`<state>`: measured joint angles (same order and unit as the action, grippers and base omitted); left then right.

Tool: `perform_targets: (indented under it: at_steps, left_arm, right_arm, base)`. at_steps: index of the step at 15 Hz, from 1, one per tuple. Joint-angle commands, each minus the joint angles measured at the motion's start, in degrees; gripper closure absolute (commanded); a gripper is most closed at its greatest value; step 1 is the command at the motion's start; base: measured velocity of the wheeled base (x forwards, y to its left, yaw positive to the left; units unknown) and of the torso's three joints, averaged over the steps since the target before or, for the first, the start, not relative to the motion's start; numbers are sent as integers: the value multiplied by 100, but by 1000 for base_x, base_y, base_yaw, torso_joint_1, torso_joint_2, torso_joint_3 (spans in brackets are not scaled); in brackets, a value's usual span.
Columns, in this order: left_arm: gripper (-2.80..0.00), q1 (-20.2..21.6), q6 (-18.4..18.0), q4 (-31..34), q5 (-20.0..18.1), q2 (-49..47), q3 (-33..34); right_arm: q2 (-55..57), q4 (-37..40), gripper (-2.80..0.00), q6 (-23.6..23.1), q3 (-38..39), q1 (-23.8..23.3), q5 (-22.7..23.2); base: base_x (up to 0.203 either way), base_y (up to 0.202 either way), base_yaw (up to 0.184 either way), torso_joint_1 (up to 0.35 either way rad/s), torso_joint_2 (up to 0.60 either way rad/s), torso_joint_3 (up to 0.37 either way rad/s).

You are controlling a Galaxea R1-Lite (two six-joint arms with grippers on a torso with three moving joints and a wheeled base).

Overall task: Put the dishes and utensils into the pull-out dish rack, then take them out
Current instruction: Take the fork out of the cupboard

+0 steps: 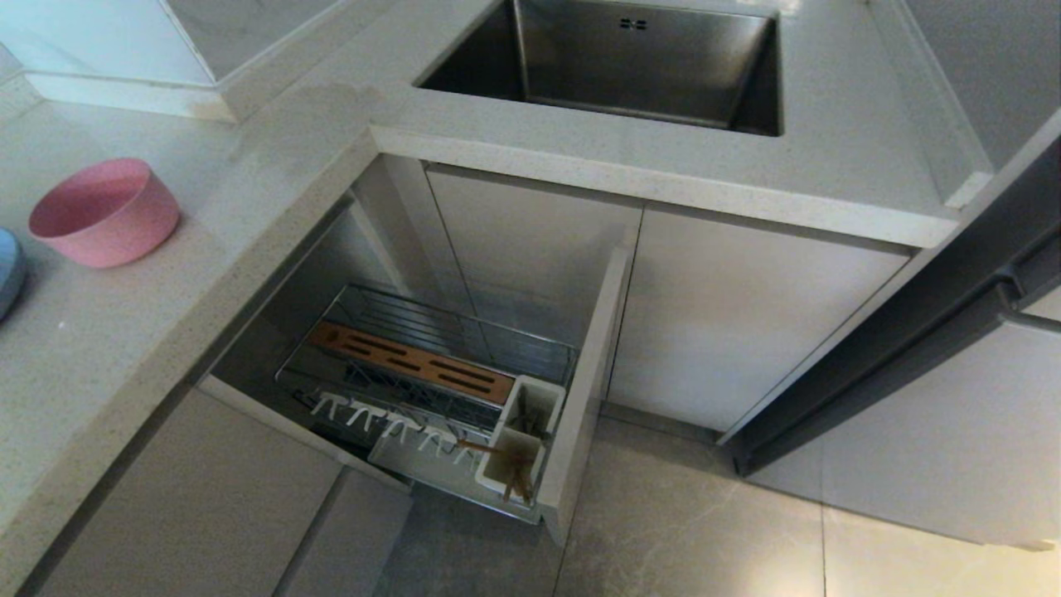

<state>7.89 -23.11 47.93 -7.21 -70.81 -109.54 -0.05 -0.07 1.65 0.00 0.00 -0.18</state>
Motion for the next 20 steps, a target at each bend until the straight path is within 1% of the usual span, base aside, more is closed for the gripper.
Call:
perform_targets:
  at_steps: [1,2,3,4,5,6,7,8,9,10,11,13,16,18,20]
  left_arm:
    - [0,-4,1705,91,-318,324,88]
    - [0,-10,2342,301,-520,393,128]
    - [0,-33,2789,753,-778,441,150]
    - [0,-51,3027,1296,-1119,479,162]
    - [0,-62,3100,1836,-1366,495,163]
    - [0,-70,3120,2348,-1578,500,156]
    - [0,-74,3129,2814,-1884,489,163]
    - [0,-81,3100,3174,-2227,465,189]
    - [0,-95,2999,3415,-2407,428,232]
    - [0,-101,2699,3791,-2554,355,280]
    - [0,-104,2469,3973,-2640,241,348]
    - [0,-108,2274,3973,-2914,-17,451]
    - [0,-110,2254,3973,-3245,-480,506]
    - [0,-130,2313,3973,-3303,-865,502]
    - [0,-201,2551,3973,-3295,-1285,474]
  right_arm:
    - [-4,-1,0,2,0,0,1]
    - [-4,-1,0,2,0,0,1]
    - [-4,-1,0,2,0,0,1]
    - [-4,-1,0,2,0,0,1]
    - [-4,-1,0,2,0,0,1]
    - [-4,-1,0,2,0,0,1]
    - [-4,-1,0,2,0,0,1]
    - [-4,-1,0,2,0,0,1]
    - [-4,-1,0,2,0,0,1]
    - [-4,-1,0,2,0,0,1]
    - [-4,-1,0,2,0,0,1]
    - [-4,-1,0,2,0,0,1]
    - [-4,-1,0,2,0,0,1]
    - [-4,-1,0,2,0,0,1]
    - [-4,-1,0,2,0,0,1]
  base:
    - [0,0,0,0,0,0]
    - [0,0,0,0,0,0]
    - [0,0,0,0,0,0]
    - [0,0,0,0,0,0]
    - [0,0,0,0,0,0]
    - [0,0,0,0,0,0]
    - [0,0,0,0,0,0]
    - [0,0,0,0,0,0]
    - [0,0,0,0,0,0]
    - [0,0,0,0,0,0]
    - [0,0,0,0,0,0]
    - [0,0,0,0,0,0]
    - [0,0,0,0,0,0]
    - [0,0,0,0,0,0]
    - [0,0,0,0,0,0]
